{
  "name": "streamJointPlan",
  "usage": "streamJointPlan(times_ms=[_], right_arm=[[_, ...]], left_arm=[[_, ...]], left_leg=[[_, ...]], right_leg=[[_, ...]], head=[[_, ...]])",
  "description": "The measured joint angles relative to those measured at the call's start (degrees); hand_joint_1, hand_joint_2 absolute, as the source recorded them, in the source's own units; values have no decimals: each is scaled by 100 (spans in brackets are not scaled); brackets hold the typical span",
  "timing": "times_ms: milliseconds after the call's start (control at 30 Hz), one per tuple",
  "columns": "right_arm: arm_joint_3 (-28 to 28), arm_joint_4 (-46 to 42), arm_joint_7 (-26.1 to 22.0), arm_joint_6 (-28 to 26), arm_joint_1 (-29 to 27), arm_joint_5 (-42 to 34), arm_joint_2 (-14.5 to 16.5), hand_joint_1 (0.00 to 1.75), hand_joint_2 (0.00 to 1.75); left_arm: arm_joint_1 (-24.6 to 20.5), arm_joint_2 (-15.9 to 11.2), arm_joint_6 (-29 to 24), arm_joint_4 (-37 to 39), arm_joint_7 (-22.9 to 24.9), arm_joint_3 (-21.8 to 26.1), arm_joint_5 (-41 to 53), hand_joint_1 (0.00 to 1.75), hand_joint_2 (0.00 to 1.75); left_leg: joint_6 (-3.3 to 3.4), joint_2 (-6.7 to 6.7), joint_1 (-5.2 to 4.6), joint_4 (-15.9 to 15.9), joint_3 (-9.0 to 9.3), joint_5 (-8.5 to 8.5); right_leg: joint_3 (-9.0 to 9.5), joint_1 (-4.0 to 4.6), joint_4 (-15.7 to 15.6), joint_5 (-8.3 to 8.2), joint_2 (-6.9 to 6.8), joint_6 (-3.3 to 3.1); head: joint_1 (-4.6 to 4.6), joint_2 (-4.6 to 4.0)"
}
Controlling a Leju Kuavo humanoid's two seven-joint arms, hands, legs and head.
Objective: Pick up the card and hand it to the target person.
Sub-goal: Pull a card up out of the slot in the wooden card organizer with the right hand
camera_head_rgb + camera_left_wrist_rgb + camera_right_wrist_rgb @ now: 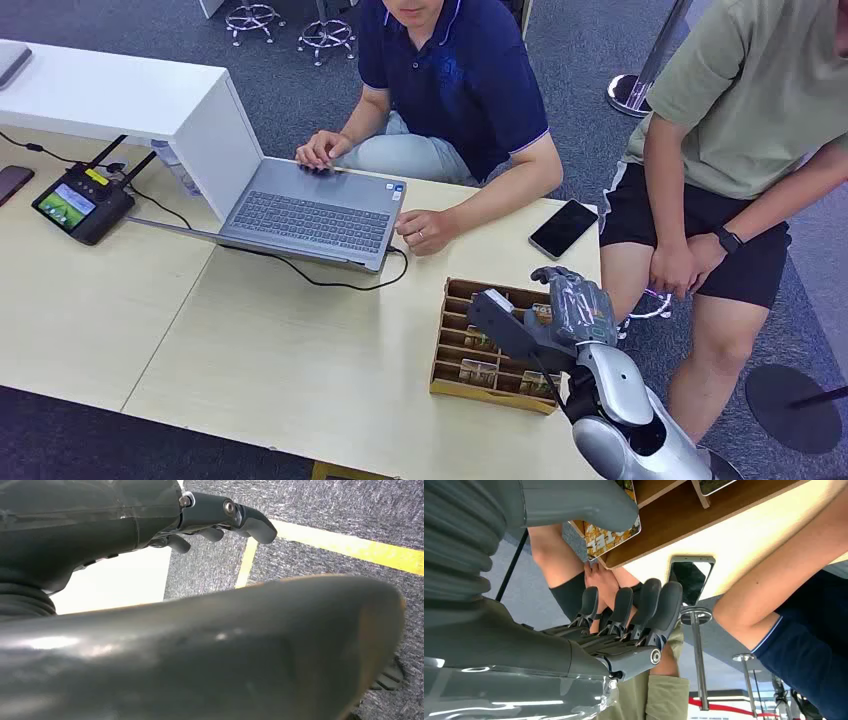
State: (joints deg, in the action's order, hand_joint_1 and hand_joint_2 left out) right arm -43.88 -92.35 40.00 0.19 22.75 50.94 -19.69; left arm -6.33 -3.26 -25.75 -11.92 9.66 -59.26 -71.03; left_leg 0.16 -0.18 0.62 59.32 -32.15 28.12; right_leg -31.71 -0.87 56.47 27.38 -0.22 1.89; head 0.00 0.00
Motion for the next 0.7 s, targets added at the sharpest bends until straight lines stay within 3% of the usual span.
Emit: streamJointPlan(times_ms=[700], right_arm=[[322, 16, 0, 141, -260, 69, -96, 99, 175]], left_arm=[[1, 8, -24, 2, -6, 43, -38, 0, 0]], left_leg=[[0, -9, 0, 3, -4, 1]], right_leg=[[-2, -1, 3, 4, -8, 3]], head=[[0, 0]])
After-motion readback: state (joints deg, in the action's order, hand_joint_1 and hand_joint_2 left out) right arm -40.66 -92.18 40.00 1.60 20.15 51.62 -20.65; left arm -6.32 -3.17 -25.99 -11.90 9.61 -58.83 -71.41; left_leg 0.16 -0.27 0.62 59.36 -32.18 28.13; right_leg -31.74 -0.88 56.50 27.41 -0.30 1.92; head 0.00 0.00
